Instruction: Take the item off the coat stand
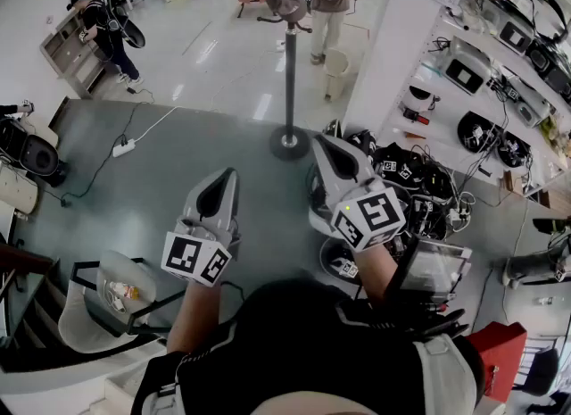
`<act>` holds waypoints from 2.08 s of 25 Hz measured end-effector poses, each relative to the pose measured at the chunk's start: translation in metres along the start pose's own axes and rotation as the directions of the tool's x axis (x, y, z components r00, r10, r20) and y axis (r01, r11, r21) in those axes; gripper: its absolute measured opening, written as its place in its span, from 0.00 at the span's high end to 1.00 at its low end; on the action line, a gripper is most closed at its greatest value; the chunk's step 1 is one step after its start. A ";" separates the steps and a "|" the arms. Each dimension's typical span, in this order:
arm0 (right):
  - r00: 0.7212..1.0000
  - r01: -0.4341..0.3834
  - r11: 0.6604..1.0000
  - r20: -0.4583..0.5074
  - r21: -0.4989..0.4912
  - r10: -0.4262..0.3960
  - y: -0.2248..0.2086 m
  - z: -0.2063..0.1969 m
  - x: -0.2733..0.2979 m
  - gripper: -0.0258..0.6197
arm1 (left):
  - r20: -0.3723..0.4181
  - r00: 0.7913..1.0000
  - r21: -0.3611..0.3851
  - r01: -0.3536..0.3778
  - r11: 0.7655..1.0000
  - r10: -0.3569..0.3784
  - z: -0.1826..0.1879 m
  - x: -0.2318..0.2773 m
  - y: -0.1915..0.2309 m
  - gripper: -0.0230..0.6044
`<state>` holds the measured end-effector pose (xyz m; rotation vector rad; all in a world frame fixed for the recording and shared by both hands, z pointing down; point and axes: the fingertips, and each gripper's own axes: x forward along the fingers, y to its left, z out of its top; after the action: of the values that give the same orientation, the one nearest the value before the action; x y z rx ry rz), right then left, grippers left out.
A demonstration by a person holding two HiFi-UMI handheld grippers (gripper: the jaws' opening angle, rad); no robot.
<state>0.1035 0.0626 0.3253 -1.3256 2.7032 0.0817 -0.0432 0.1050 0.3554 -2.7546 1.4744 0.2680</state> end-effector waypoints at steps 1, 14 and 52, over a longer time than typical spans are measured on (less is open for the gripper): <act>1.000 0.000 1.000 -0.001 0.001 0.000 -0.001 0.000 0.001 0.95 | 0.001 1.000 -0.001 0.000 1.000 0.000 0.000 0.001 0.001 0.94; 1.000 -0.007 1.000 0.010 -0.010 0.008 0.010 0.003 0.005 0.95 | 0.015 1.000 -0.013 0.007 1.000 -0.007 0.001 -0.004 0.009 0.94; 0.999 0.031 0.999 0.038 -0.008 -0.030 0.066 0.001 0.038 0.95 | 0.037 0.999 -0.017 0.036 0.999 -0.036 0.010 -0.047 0.063 0.94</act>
<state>0.0288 0.0733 0.3180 -1.3530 2.6533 0.1148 -0.1222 0.1098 0.3577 -2.7708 1.4197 0.3315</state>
